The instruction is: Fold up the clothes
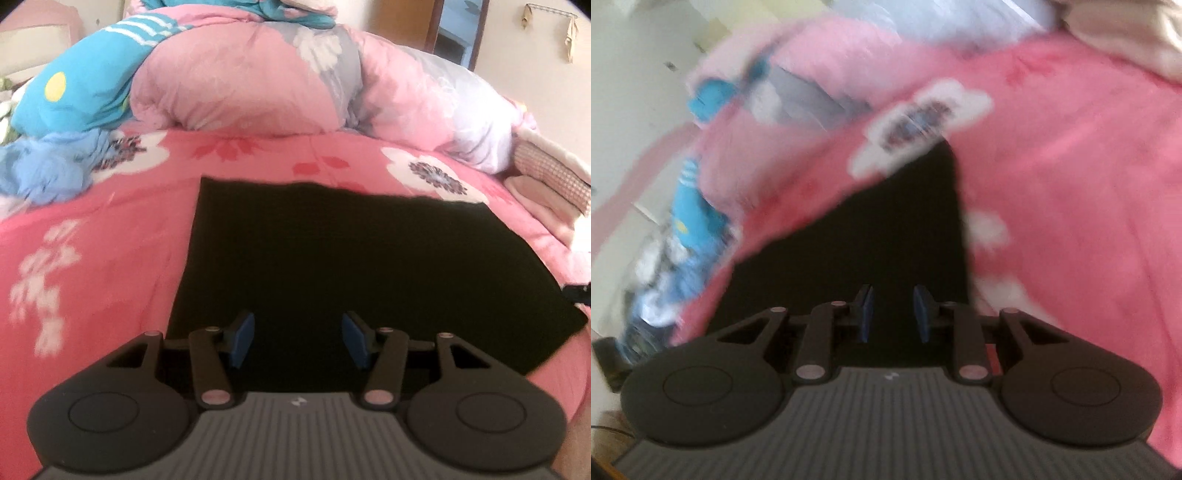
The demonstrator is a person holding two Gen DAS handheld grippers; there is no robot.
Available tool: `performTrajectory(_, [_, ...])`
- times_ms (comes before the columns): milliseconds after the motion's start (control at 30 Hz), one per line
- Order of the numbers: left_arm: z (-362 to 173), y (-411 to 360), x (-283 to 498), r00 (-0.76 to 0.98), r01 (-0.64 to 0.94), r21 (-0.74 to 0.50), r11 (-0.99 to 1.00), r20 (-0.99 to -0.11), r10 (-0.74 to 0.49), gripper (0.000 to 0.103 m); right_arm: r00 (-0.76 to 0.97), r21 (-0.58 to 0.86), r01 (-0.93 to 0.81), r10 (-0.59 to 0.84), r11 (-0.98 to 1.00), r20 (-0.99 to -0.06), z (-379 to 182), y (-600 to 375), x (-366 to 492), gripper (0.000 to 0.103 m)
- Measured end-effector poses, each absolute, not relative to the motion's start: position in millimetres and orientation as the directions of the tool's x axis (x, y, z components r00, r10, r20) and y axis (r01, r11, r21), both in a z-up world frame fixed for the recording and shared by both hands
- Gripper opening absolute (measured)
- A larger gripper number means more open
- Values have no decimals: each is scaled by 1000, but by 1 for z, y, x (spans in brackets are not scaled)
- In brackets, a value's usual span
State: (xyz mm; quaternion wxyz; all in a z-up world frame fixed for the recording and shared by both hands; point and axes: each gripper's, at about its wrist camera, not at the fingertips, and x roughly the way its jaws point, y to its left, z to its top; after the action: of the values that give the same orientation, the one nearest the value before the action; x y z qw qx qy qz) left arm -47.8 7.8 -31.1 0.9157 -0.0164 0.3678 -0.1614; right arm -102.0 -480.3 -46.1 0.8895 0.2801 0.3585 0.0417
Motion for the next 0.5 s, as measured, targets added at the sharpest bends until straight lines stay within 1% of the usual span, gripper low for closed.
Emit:
performTrajectory(33, [-33,11,-53,678,275,-159,948,-667,-309,55,730,513,160,249,843,-637,-50,-484,-111,21])
performTrajectory(133, [-34,14,-60,678,265,-177,948,-665,-313,55,748,541,277,175,795,-640,-51,-510,-150,20])
performTrajectory(200, [-34,15,-63,677,261,-185,948,-664,-316,55,765,529,317,117,787,-633,-42,-514,-168,23])
performTrajectory(233, [-34,16,-65,677,259,-188,947,-664,-317,55,774,523,320,101,790,-625,-37,-512,-174,23])
performTrajectory(300, [-34,17,-69,677,255,-196,947,-663,-320,55,799,553,274,134,787,-586,-29,-502,-179,23])
performTrajectory(367, [-35,18,-72,677,251,-204,946,-662,-322,55,811,586,194,207,787,-547,-26,-483,-176,23])
performTrajectory(433, [-35,19,-76,676,247,-212,946,-661,-325,55,794,598,141,270,789,-544,-28,-465,-167,23])
performTrajectory(500, [-35,20,-80,676,243,-219,945,-660,-327,55,767,603,155,290,783,-572,-37,-460,-163,23])
